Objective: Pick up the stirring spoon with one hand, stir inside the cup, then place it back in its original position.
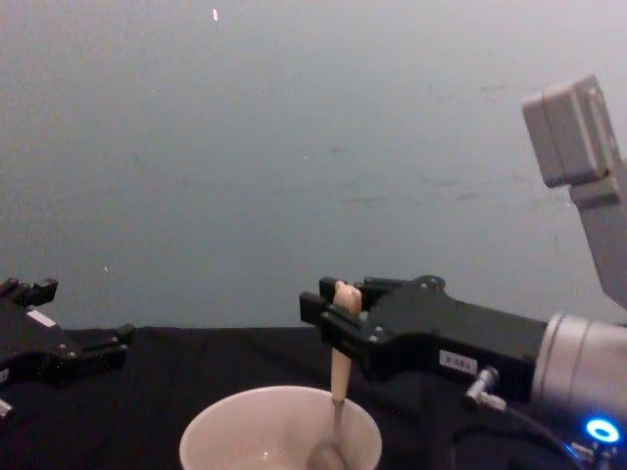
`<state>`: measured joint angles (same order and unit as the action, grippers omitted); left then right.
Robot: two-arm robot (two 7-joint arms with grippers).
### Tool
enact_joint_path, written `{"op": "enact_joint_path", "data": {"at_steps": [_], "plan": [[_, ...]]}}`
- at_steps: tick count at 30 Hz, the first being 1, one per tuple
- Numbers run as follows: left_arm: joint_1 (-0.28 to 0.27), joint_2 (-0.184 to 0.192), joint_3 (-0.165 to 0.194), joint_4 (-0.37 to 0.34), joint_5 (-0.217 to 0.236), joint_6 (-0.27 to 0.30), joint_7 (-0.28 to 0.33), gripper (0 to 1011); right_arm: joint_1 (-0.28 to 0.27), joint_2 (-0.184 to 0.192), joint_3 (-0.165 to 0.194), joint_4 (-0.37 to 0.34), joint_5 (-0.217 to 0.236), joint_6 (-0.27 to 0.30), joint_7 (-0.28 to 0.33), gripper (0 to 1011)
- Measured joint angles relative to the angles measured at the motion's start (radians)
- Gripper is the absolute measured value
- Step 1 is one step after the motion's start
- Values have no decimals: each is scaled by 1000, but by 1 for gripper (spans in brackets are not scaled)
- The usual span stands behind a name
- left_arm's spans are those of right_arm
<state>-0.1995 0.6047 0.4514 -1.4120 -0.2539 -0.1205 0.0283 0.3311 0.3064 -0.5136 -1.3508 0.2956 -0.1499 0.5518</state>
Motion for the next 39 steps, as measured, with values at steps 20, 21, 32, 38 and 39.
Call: {"op": "enact_joint_path", "data": {"at_steps": [20, 21, 32, 38, 39], "plan": [[0, 0, 0, 0, 0, 0, 0, 1001, -56, 32, -29, -112, 68, 46, 37, 215], [0, 0, 0, 0, 0, 0, 0, 1001, -52, 28, -34, -111, 69, 46, 37, 214], [0, 0, 0, 0, 0, 0, 0, 1001, 25, -47, -60, -4, 38, 23, -2, 214], [0, 0, 0, 0, 0, 0, 0, 1001, 55, -68, -55, 49, 17, 8, -22, 214], [0, 0, 0, 0, 0, 0, 0, 1001, 59, -70, -51, 58, 13, 6, -25, 214]]}}
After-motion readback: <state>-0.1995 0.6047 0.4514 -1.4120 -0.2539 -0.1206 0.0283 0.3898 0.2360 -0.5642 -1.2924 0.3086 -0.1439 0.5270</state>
